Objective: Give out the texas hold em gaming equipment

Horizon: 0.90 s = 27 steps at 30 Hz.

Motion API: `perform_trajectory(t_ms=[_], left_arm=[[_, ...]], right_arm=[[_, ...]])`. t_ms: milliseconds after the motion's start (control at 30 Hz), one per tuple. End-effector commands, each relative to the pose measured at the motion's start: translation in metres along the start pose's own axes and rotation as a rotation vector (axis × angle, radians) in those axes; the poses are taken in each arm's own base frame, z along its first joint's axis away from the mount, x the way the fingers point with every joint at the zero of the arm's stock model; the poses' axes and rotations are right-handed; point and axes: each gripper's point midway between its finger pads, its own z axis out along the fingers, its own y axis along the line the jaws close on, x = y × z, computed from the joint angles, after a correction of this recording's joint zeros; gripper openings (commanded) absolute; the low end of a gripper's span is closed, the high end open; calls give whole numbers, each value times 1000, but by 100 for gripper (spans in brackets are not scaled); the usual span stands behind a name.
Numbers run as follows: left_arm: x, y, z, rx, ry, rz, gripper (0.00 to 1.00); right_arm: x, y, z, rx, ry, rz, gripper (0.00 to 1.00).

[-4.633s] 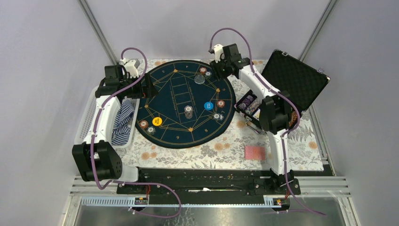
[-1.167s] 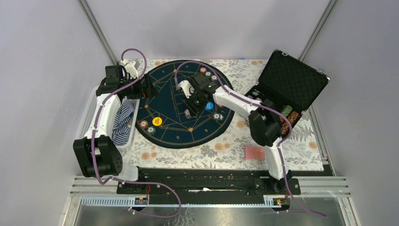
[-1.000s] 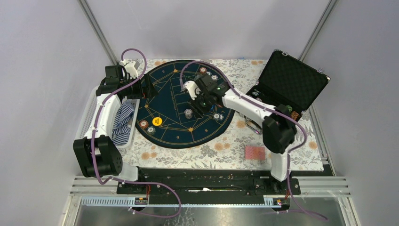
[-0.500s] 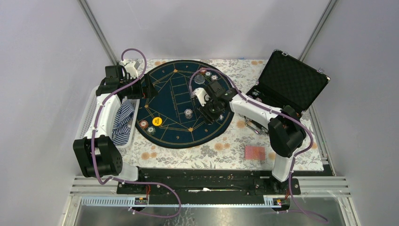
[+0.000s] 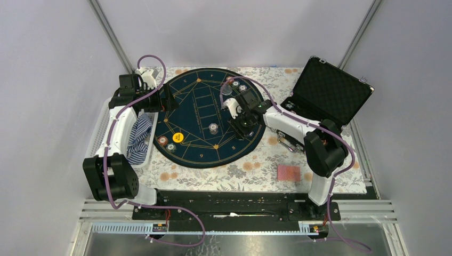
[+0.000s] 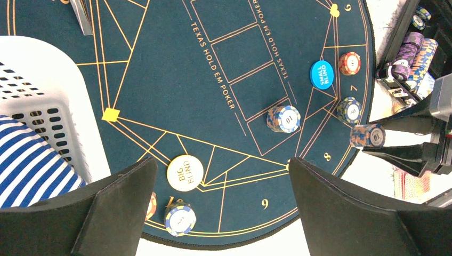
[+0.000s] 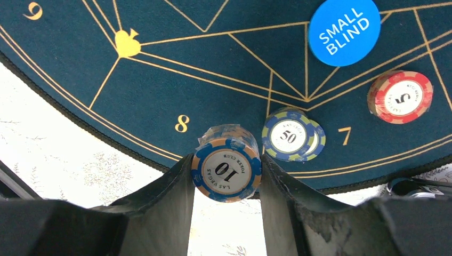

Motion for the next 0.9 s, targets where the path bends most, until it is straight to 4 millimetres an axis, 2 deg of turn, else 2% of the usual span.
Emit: perform_trajectory(t_ms=[0, 100, 200, 333, 700, 867], left_arm=[[-15, -6, -5, 26, -48, 23, 99], [-15, -5, -4, 29, -47, 21, 99], [-16, -6, -4, 32, -46, 20, 99], [-16, -4, -4, 23, -47, 23, 99], [-15, -4, -2, 24, -43, 21, 99], [-15, -2, -2, 18, -41, 22, 99]], right_arm=[[-31, -29, -24, 49, -123, 63, 27], [-39, -62, -32, 85, -154, 118, 27], [-38, -94, -34, 125, -161, 165, 27], [-33, -121, -29, 156, -154, 194, 27], [-25, -157, -6, 218, -126, 197, 28], [-20, -164, 5, 229, -104, 188, 28]])
